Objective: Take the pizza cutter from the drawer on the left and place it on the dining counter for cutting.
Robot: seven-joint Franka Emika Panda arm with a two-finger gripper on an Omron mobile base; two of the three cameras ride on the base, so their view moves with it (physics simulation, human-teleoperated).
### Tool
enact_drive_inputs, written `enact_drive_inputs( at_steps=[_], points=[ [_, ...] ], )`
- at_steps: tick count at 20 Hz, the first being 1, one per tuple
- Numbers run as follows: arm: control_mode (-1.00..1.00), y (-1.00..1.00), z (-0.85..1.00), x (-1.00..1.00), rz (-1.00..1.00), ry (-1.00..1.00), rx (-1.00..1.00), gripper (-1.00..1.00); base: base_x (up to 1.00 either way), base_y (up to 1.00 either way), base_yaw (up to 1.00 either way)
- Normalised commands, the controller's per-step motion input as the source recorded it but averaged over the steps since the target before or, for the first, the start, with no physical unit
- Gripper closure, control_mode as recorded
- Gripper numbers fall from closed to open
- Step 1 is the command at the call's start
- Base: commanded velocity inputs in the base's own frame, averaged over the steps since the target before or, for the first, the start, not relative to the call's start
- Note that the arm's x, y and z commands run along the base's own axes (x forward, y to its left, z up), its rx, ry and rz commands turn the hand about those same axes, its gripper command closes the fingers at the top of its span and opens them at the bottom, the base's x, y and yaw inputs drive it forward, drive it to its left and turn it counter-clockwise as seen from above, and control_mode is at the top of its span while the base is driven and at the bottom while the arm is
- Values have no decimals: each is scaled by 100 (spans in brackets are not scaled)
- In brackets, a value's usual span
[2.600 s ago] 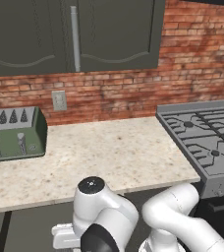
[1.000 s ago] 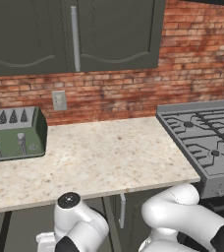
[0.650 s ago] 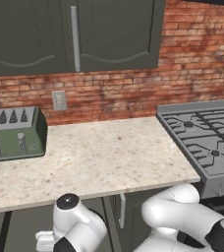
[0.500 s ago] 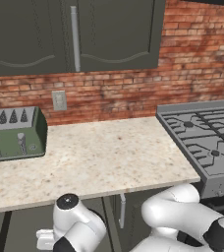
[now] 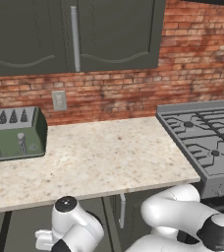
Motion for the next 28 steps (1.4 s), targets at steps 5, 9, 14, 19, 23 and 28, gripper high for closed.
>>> enact_drive_inputs(
  at_steps=[5,9,14,19,23,28],
  points=[
    [-100,2,-8,1,0,0,0,-100,0,0,0],
    [-100,0,-20,0,0,0,0,-100,0,0,0],
    [-100,1,-24,0,0,1,0,-100,0,0,0],
    [-100,0,-23,0,0,3,0,-100,0,0,0],
    [-100,0,-21,0,0,3,0,-100,0,0,0],
    [-100,0,-22,0,0,2,0,-100,0,0,0]
  ],
)
